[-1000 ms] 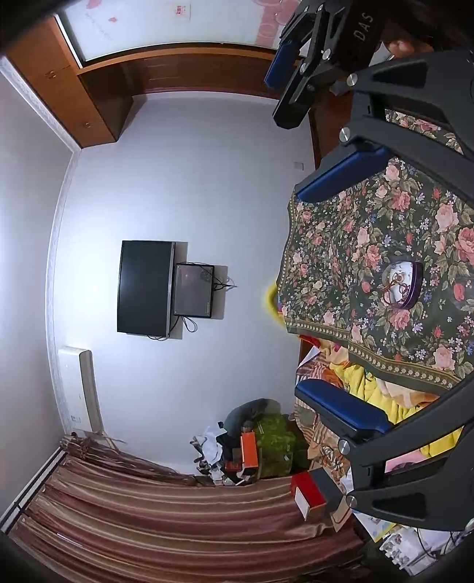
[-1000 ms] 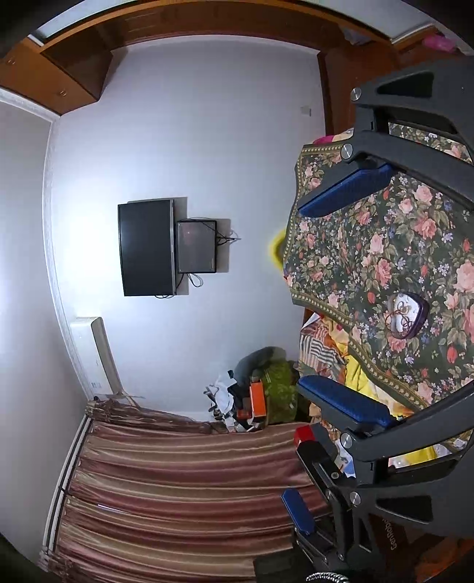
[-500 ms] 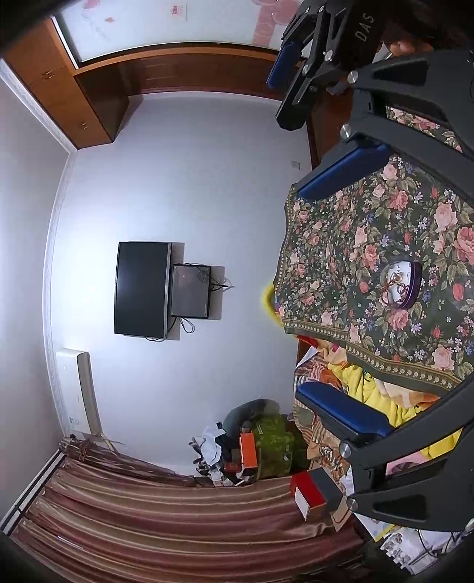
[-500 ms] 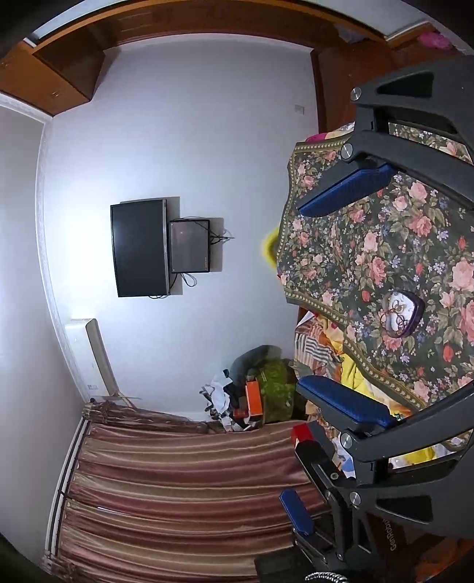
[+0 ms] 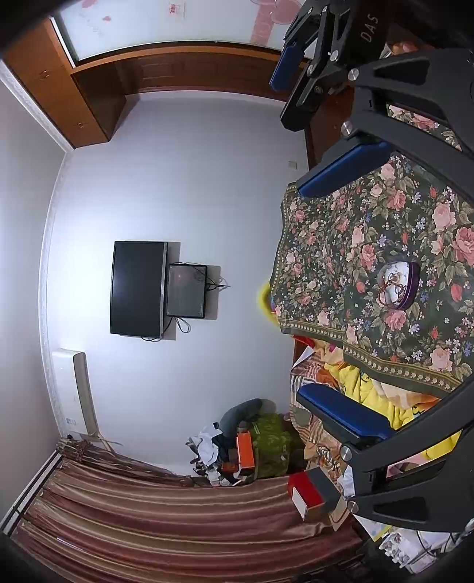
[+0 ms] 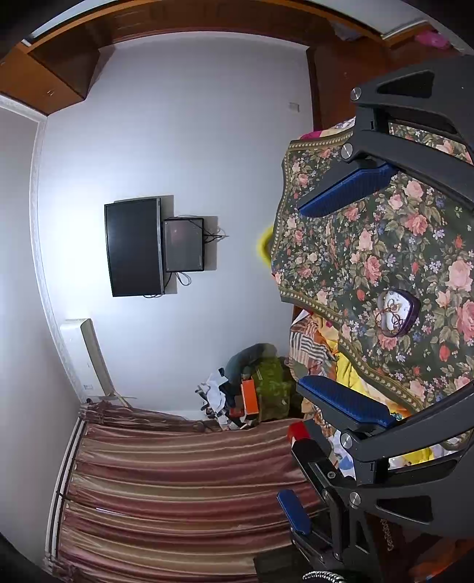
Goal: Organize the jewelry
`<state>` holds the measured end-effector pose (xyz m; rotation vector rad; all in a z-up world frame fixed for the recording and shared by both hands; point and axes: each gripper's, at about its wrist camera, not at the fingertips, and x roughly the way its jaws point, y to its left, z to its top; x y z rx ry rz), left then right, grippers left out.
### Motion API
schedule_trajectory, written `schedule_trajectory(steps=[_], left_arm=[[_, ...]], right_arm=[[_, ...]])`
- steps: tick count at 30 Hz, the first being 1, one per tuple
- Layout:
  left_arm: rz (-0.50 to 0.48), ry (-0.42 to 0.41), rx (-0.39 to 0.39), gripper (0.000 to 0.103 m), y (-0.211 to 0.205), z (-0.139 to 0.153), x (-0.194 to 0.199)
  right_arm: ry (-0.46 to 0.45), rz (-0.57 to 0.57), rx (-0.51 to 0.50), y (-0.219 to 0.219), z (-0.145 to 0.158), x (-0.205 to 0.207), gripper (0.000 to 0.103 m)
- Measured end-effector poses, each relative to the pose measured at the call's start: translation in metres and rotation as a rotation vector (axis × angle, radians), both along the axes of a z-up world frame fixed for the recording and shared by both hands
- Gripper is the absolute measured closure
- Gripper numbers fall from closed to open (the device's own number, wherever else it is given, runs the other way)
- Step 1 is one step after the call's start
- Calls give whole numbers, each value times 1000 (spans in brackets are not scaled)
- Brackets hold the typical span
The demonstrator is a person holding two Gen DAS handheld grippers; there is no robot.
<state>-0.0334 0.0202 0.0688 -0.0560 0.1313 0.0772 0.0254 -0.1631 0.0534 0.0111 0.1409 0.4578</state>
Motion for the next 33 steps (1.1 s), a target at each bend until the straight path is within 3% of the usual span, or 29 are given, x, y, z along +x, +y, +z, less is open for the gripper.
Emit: schedule_trajectory(steps=[33], left_arm=[[-25,9,3,1,-3,-5,1]], right_arm=[[24,-10,1,-1,1,3,16]])
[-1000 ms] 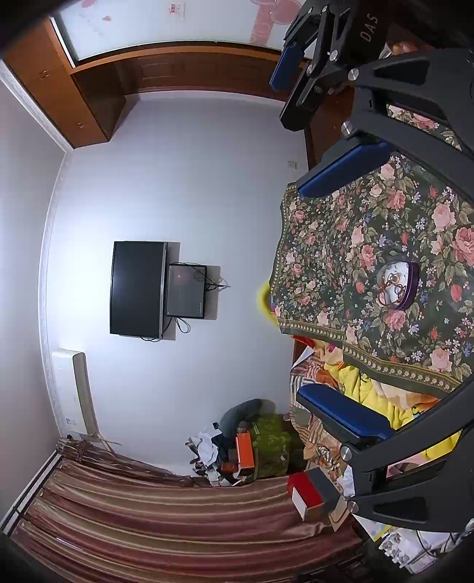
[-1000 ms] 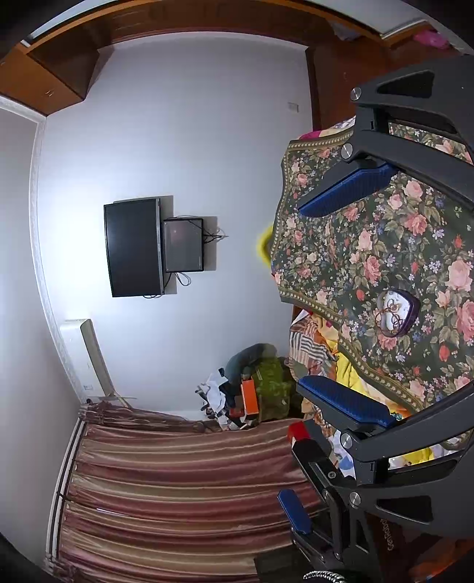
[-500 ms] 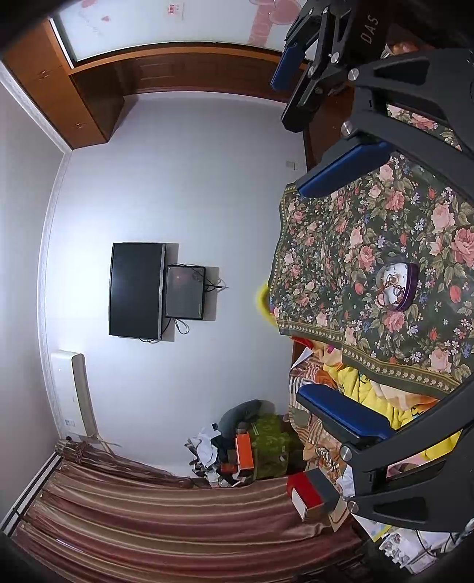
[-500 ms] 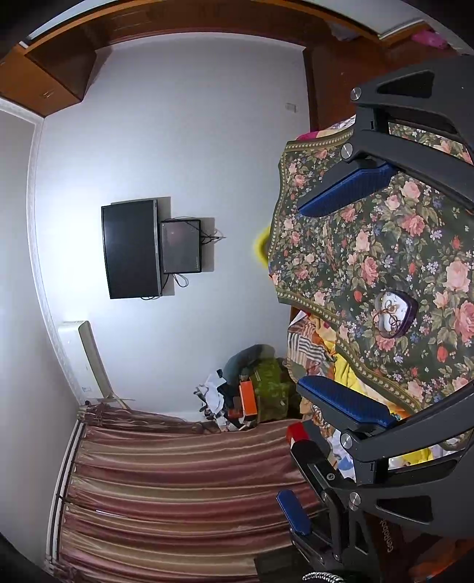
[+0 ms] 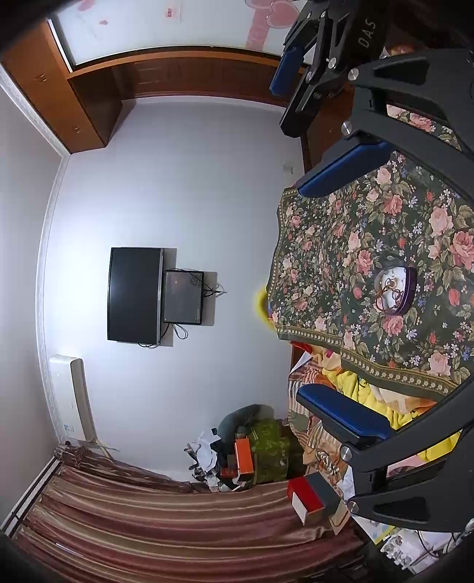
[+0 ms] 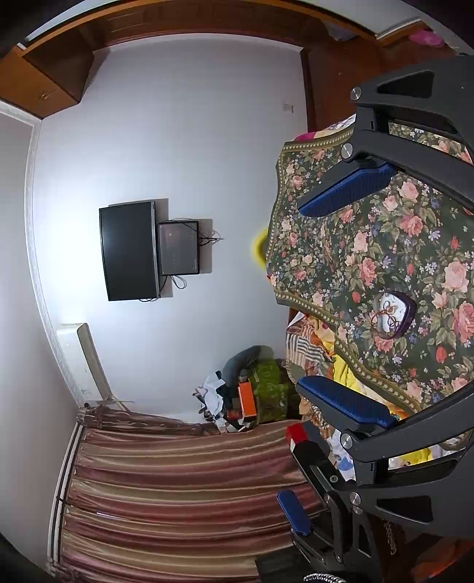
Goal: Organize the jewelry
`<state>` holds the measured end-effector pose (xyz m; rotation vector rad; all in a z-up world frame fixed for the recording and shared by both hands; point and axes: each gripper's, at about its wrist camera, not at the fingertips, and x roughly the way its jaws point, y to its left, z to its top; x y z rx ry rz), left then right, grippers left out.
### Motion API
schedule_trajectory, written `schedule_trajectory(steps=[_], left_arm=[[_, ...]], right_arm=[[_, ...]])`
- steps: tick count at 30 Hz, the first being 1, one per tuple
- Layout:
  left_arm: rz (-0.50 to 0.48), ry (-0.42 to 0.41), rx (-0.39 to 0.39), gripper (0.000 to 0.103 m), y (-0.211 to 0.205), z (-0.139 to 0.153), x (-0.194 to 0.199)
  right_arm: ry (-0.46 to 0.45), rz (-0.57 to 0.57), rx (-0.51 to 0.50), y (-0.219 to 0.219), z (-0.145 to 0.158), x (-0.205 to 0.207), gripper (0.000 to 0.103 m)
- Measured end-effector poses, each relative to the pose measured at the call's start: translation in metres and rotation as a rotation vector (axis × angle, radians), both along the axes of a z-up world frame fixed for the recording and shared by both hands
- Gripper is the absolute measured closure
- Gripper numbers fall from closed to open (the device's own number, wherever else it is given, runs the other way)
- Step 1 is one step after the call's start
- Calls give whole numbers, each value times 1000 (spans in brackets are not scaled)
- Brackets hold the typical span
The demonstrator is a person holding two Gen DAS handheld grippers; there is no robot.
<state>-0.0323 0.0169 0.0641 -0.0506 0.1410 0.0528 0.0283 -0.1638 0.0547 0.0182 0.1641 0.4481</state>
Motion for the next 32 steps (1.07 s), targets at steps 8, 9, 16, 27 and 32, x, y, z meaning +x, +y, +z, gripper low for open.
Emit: schedule_trajectory(steps=[8,9,16,27,32], left_arm=[[-9,-3,4,1,-1,1,0],[-10,-3,4,1,-2,1,0],[-11,-3,-1,1,1,1,0],[-18,-2,-8,1,3,1,1],[-20,3,-1,1,3,1,3]], right_arm=[[-3,-8,-8,1,-1,0,16],[-3,-9,-7,1,-1,0,16],[0,-19,-5,0,-1,0,16],[4,-27,-8,1,-2,-1,16],[10,-27,-6,1,-2,0,16]])
